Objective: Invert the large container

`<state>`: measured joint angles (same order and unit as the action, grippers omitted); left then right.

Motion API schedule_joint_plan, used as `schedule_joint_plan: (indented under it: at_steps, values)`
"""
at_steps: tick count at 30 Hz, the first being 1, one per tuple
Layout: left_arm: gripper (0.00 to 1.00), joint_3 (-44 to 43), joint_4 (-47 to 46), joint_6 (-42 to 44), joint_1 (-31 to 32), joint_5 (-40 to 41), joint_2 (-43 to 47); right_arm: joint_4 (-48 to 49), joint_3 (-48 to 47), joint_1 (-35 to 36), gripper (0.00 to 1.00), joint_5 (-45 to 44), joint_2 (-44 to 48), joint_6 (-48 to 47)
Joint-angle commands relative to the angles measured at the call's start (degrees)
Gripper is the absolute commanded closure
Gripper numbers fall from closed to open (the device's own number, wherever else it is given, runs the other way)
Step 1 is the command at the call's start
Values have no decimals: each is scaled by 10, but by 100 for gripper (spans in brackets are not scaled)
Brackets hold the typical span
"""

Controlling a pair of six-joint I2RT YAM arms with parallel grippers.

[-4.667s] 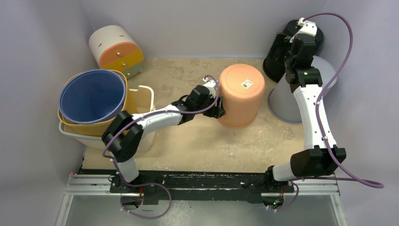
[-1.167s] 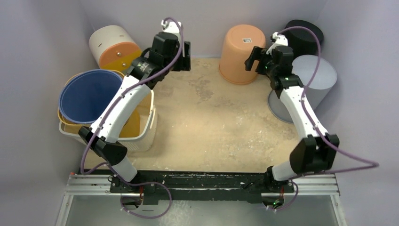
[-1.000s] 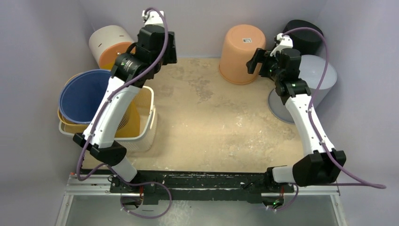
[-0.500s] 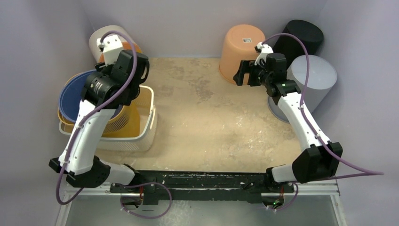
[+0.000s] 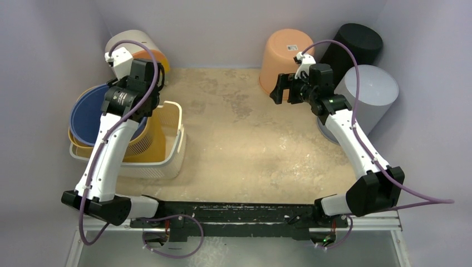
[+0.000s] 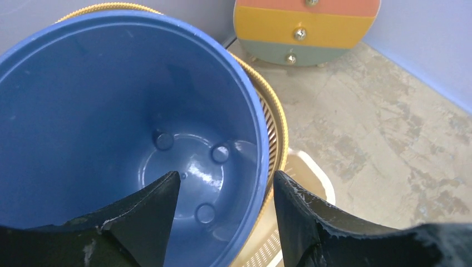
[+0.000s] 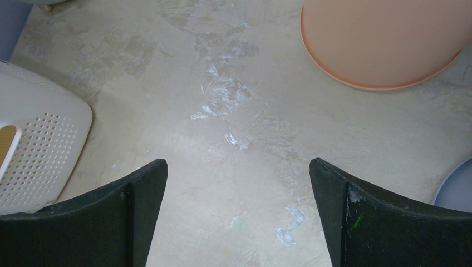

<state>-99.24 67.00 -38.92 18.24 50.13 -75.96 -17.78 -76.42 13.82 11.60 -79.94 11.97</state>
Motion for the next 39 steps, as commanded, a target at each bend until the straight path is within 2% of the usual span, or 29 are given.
schedule_joint_plan:
  at_steps: [1,6,17,20,26,28,30,34,39]
  values:
    - [40,11,-100,40,-37,-48,-2,6,-4,2,0,8,21,-4]
    - [40,40,-136,43,-91,-112,-15,5,-4,2,0,6,23,1]
    - [41,68,-160,37,-109,-164,-36,3,-12,2,0,-3,9,1]
    - [53,87,-159,37,-113,-170,-36,1,-15,1,0,-9,9,0]
    - [68,135,-167,35,-123,-174,-23,1,-11,2,0,-12,8,-2]
    - [81,147,-171,35,-126,-177,-19,1,-11,2,0,-10,7,-2]
    - [98,147,-171,39,-127,-173,-16,0,-13,2,0,-10,5,-2]
    - [100,110,-153,69,-127,-134,-17,-1,-20,2,0,-14,3,-4]
    - [100,-35,-92,96,-127,-96,-23,-4,-33,1,0,-21,0,-6]
